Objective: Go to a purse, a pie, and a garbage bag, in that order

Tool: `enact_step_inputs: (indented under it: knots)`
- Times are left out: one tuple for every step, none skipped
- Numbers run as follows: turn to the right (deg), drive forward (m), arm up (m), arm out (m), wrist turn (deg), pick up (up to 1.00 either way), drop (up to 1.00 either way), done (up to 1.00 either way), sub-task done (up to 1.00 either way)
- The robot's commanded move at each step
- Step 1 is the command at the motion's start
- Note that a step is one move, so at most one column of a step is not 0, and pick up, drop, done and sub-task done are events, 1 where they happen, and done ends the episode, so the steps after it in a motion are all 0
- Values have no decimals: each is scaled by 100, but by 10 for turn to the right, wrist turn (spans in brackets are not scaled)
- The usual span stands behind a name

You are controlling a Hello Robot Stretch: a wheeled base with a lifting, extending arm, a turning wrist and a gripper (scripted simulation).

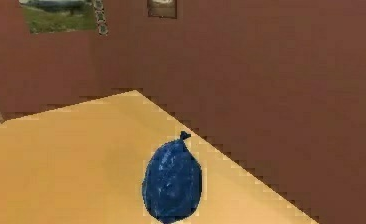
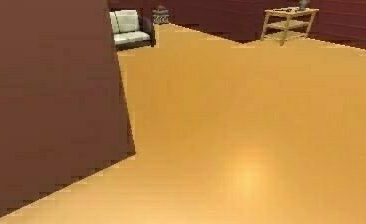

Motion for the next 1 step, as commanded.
enact_step_inputs:
  knots:
    - [0, 0, 0, 0, 0, 0, 0, 100, 0]
